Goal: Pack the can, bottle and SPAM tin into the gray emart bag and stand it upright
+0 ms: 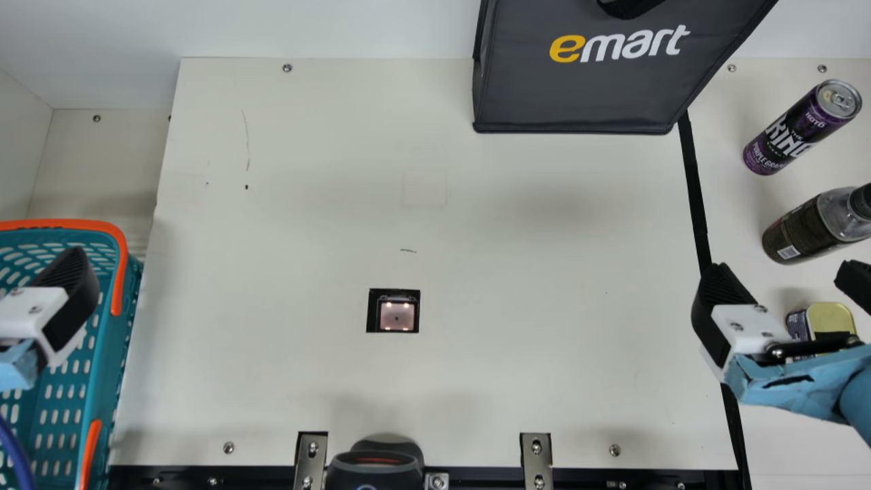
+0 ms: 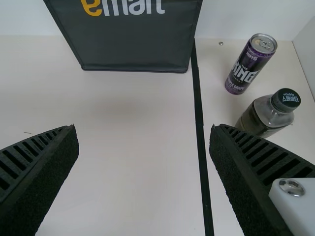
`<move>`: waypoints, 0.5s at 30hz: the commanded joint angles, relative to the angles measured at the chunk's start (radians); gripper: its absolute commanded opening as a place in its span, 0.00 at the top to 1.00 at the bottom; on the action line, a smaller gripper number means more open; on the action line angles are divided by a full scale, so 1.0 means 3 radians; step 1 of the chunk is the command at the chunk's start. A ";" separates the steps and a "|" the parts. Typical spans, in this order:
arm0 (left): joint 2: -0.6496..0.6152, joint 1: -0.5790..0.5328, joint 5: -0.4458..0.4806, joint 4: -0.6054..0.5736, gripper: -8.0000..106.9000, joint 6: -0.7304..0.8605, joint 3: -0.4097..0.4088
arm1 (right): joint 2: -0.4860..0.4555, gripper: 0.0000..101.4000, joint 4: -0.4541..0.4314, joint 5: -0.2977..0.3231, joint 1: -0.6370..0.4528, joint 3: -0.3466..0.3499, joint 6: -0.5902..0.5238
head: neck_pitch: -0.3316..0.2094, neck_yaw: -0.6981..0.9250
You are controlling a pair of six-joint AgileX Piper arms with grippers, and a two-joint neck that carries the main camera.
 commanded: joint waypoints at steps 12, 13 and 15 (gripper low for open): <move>0.0000 0.0000 0.0000 0.0000 0.15 0.0000 0.0000 | 0.0000 0.06 0.0000 0.0000 0.0000 0.0000 0.0000 | -0.1045 -0.1004; 0.0000 0.0000 0.0000 0.0000 0.15 0.0000 0.0000 | 0.0000 0.06 0.0000 0.0000 0.0000 0.0000 0.0000 | -0.1073 -0.1061; 0.0000 0.0000 0.0000 0.0000 0.15 0.0000 0.0000 | 0.0000 0.06 0.0000 0.0000 0.0000 0.0000 0.0000 | -0.1073 -0.1061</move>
